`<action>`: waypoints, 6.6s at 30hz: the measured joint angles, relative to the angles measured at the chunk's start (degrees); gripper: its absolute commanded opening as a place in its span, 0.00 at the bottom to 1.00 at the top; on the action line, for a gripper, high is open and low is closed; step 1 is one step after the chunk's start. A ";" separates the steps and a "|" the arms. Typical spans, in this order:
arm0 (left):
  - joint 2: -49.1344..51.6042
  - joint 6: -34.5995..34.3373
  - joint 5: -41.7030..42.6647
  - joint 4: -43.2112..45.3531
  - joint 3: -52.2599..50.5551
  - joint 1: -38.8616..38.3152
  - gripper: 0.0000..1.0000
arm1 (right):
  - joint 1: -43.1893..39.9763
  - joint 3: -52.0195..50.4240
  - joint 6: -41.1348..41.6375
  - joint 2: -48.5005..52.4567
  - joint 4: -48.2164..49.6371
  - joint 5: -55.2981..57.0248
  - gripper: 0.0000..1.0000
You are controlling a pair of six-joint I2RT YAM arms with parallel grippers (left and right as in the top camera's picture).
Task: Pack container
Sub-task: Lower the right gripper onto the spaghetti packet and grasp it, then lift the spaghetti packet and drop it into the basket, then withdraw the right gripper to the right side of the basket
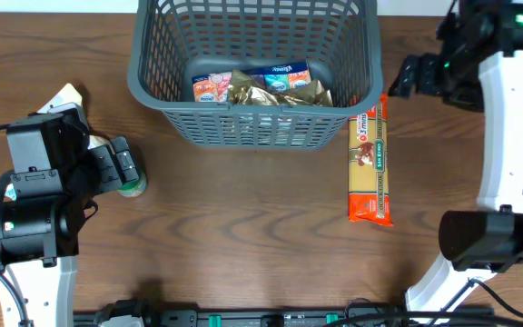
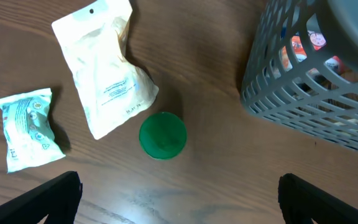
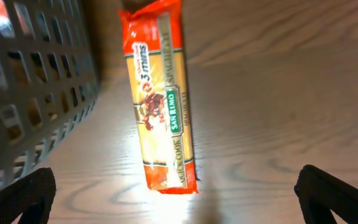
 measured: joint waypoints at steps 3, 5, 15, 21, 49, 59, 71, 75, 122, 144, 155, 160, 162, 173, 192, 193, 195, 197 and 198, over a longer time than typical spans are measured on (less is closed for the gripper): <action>0.00 0.46 0.00 0.02 0.00 0.00 0.98 | 0.42 -3.89 -0.94 0.00 2.40 0.00 0.99; 0.00 0.66 0.00 0.00 0.00 0.00 0.98 | 0.39 -6.40 -1.57 0.00 4.02 0.00 0.99; 0.00 0.87 0.00 0.09 0.00 0.00 0.98 | 0.85 -19.32 -3.89 0.00 13.60 -1.62 0.99; 0.00 0.87 0.00 0.13 0.00 0.00 0.98 | 2.75 -29.00 -4.74 0.00 21.55 -2.58 0.99; 0.00 0.87 0.00 0.13 0.00 0.00 0.98 | 4.31 -53.94 -2.69 0.00 50.05 1.92 0.94; 0.00 0.87 0.00 0.11 0.00 0.00 0.98 | 4.52 -55.15 -1.88 0.00 51.52 1.81 0.50; 0.00 0.87 0.00 0.11 0.00 0.00 0.98 | 4.50 -55.17 -1.40 -1.49 51.47 3.48 0.01; 0.00 0.87 0.00 0.11 0.00 0.00 0.98 | 4.33 -54.38 -0.50 -1.46 50.90 3.52 0.01; 0.00 0.87 0.00 0.13 0.00 0.00 0.98 | 25.77 2.62 -60.37 4.11 37.03 -6.43 0.01; 0.00 1.11 0.00 0.07 0.00 0.00 0.98 | 23.80 9.01 -47.56 8.35 32.02 -10.62 0.99; 12.96 -0.79 0.68 -27.04 26.67 2.32 0.98 | -5.84 15.96 -10.97 -10.12 18.62 -7.76 0.99; 23.56 2.60 2.14 -28.68 31.21 2.99 0.98 | -10.51 6.58 -4.66 -5.35 13.66 -8.66 0.99; 26.73 3.93 2.43 -26.03 30.32 2.99 0.99 | -10.84 1.16 -3.74 -3.63 15.67 -8.76 0.99; 30.40 8.35 3.04 -9.40 16.13 3.04 0.98 | -10.80 -23.19 -2.32 -1.92 28.24 -9.25 0.99; 30.51 8.61 3.06 9.42 -5.53 3.04 0.98 | -10.80 -26.21 -3.28 -1.95 29.81 -9.46 0.99; 30.60 8.61 3.06 10.10 -5.97 3.04 0.99 | -10.80 -26.21 -3.30 -1.95 29.75 -9.46 0.99; 31.04 8.61 3.04 11.32 -6.88 3.04 0.98 | -10.80 -26.21 -3.32 -1.95 29.68 -9.46 0.99; 31.85 8.61 3.02 12.33 -7.65 3.04 0.98 | -10.80 -26.21 -3.50 -1.95 29.66 -9.46 0.99; 32.44 8.61 3.04 12.72 -7.93 3.04 0.98 | -10.80 -26.21 -3.58 -1.95 29.59 -9.46 0.99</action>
